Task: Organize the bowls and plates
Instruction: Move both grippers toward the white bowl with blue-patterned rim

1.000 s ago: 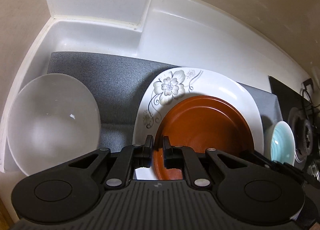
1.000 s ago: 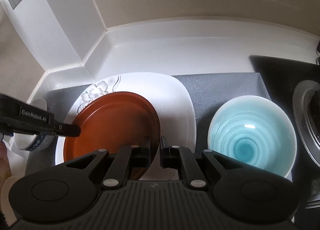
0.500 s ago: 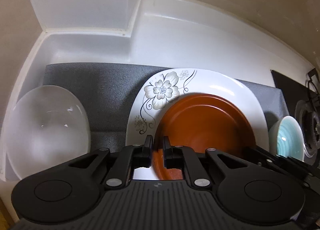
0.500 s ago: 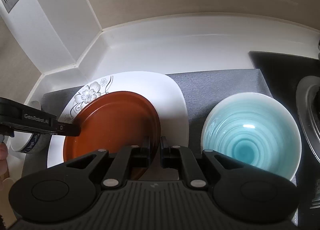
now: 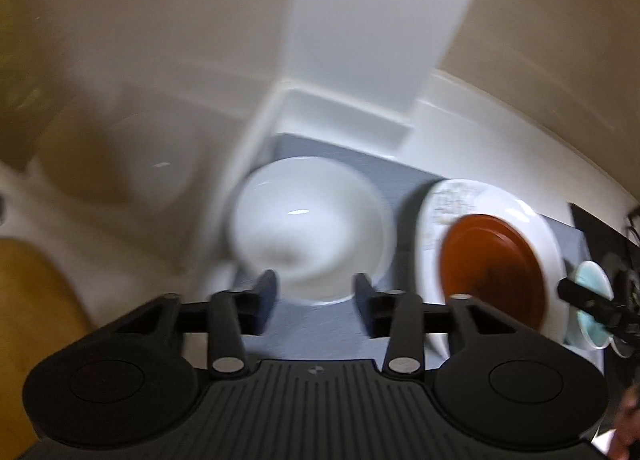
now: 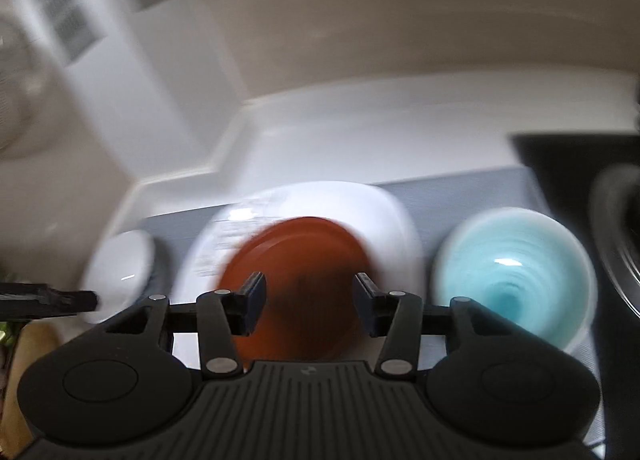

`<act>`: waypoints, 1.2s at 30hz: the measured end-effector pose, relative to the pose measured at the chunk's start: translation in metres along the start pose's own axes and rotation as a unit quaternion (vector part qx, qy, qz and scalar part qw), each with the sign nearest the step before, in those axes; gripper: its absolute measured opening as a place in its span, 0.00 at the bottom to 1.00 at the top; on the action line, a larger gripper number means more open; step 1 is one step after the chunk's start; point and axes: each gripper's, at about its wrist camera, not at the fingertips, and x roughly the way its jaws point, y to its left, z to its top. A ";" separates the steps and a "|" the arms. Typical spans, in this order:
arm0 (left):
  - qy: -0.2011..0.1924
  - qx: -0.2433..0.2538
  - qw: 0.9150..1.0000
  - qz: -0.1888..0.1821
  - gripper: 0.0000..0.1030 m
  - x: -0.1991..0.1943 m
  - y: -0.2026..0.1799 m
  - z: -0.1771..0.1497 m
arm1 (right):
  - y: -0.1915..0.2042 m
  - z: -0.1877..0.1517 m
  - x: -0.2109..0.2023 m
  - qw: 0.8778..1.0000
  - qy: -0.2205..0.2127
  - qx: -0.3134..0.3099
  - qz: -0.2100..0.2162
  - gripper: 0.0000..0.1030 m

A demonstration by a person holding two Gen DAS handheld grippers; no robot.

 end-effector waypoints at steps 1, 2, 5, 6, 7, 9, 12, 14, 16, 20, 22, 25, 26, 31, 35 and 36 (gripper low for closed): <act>-0.003 -0.005 1.000 0.006 0.34 0.001 0.006 -0.003 | 0.012 0.001 0.002 1.000 0.005 -0.008 0.017 0.52; -0.003 -0.014 1.000 0.008 0.27 0.002 0.012 -0.005 | 0.023 0.002 0.006 0.999 0.011 -0.013 0.037 0.52; 0.012 -0.059 0.998 -0.012 0.13 0.013 0.031 -0.007 | 0.051 0.002 0.026 0.996 0.040 -0.013 0.077 0.52; 0.019 -0.076 0.997 -0.023 0.10 0.016 0.037 -0.007 | 0.059 0.001 0.034 0.995 0.053 -0.006 0.087 0.52; 0.025 -0.093 0.995 -0.032 0.10 0.020 0.042 -0.008 | 0.064 0.000 0.043 0.993 0.067 0.007 0.100 0.52; 0.031 -0.120 0.991 -0.053 0.10 0.024 0.049 -0.009 | 0.071 -0.001 0.057 0.988 0.089 0.034 0.120 0.52; 0.039 -0.154 0.985 -0.070 0.10 0.030 0.057 -0.011 | 0.078 -0.001 0.071 0.986 0.102 0.053 0.121 0.51; 0.048 -0.177 0.978 -0.094 0.09 0.031 0.062 -0.013 | 0.077 0.001 0.078 0.984 0.110 0.068 0.124 0.51; 0.043 -0.202 0.972 -0.113 0.10 0.027 0.069 -0.015 | 0.078 0.003 0.080 0.982 0.114 0.078 0.132 0.51; 0.023 -0.251 0.956 -0.149 0.25 0.017 0.085 -0.021 | 0.083 0.005 0.082 0.982 0.116 0.072 0.131 0.51; 0.018 -0.274 0.947 -0.165 0.37 0.015 0.093 -0.022 | 0.084 0.005 0.084 0.981 0.119 0.070 0.133 0.51; 0.011 -0.285 0.945 -0.158 0.47 0.016 0.097 -0.019 | 0.084 0.006 0.087 0.981 0.124 0.066 0.133 0.51; 0.009 -0.281 0.948 -0.151 0.47 0.018 0.096 -0.016 | 0.086 0.006 0.089 0.980 0.125 0.068 0.136 0.51; -0.016 -0.232 0.970 -0.075 0.36 0.020 0.080 -0.006 | 0.087 0.006 0.108 0.973 0.149 0.088 0.155 0.51; 0.015 -0.248 0.966 -0.078 0.19 0.033 0.085 -0.011 | 0.092 0.005 0.120 0.973 0.157 0.081 0.152 0.46; 0.018 -0.249 0.965 -0.086 0.16 0.035 0.085 -0.011 | 0.093 0.005 0.123 0.973 0.160 0.077 0.145 0.44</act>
